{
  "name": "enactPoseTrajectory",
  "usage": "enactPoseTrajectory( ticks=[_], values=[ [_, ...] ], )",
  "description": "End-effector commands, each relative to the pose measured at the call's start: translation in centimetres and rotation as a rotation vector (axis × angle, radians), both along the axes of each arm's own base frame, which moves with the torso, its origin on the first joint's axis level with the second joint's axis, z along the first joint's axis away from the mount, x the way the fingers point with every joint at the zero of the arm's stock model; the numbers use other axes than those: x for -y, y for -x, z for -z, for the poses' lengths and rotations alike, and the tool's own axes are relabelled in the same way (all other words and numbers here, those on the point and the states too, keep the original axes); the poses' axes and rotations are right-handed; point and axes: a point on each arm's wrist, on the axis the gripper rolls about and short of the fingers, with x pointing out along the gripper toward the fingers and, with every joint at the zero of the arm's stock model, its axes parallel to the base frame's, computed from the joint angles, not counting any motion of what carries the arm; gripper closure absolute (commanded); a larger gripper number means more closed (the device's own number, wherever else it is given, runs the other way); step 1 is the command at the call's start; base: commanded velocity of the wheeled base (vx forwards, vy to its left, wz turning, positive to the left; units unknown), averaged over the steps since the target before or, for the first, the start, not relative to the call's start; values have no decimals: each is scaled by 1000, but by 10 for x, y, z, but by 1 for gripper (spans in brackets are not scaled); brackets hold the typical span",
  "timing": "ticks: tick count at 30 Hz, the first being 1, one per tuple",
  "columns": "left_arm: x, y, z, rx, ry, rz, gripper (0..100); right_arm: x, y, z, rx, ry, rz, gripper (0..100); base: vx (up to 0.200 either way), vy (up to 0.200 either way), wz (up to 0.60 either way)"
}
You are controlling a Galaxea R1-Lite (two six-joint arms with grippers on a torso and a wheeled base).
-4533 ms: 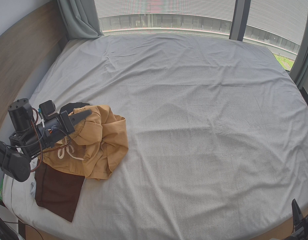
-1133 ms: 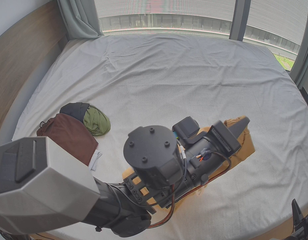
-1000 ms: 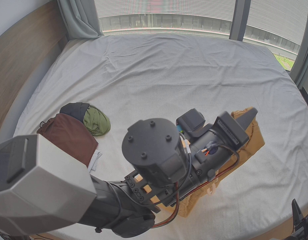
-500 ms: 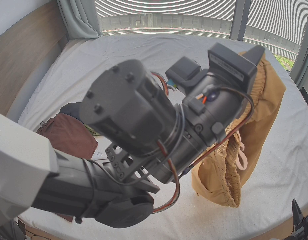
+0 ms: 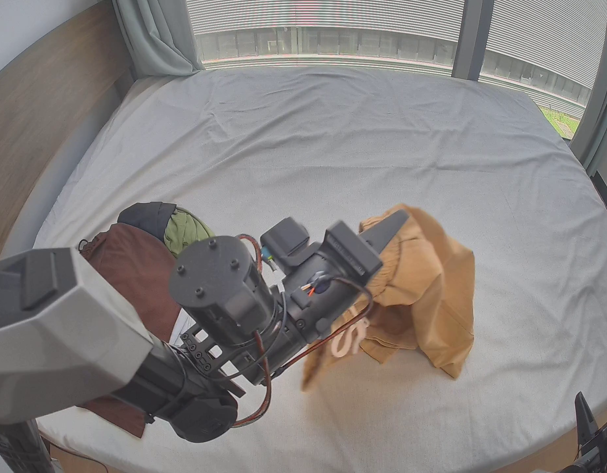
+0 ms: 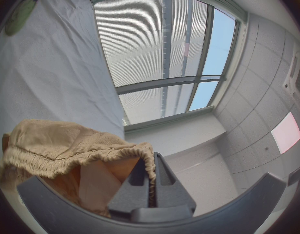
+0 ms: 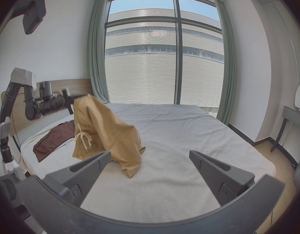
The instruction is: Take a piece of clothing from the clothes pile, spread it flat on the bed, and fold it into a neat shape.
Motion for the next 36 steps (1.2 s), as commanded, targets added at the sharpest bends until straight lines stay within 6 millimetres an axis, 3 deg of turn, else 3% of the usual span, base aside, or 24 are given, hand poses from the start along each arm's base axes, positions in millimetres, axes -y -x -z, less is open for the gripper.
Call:
enactPoseTrajectory(
  ticks=[1, 5, 16, 19, 28, 36],
  values=[
    [-15, -22, 51, -79, -129, -79, 100, 0, 0, 4, -6, 0, 0, 0, 0, 0, 0],
    [-17, -24, 51, -78, -128, -88, 100, 0, 0, 4, -6, 0, 0, 0, 0, 0, 0],
    [-46, -42, 51, -95, -132, -230, 100, 0, 0, 4, -6, 0, 0, 0, 0, 0, 0],
    [-60, -48, 49, -102, -134, -277, 100, 0, 0, 4, -6, 2, 0, 0, 0, 0, 0],
    [-101, -48, 76, -89, -355, -370, 100, 0, 0, 4, -6, 6, 0, 0, 0, 0, 0],
    [-134, -68, 79, -11, -469, -471, 100, 0, 0, 4, -6, 10, -4, 0, 0, 0, 0]
  ],
)
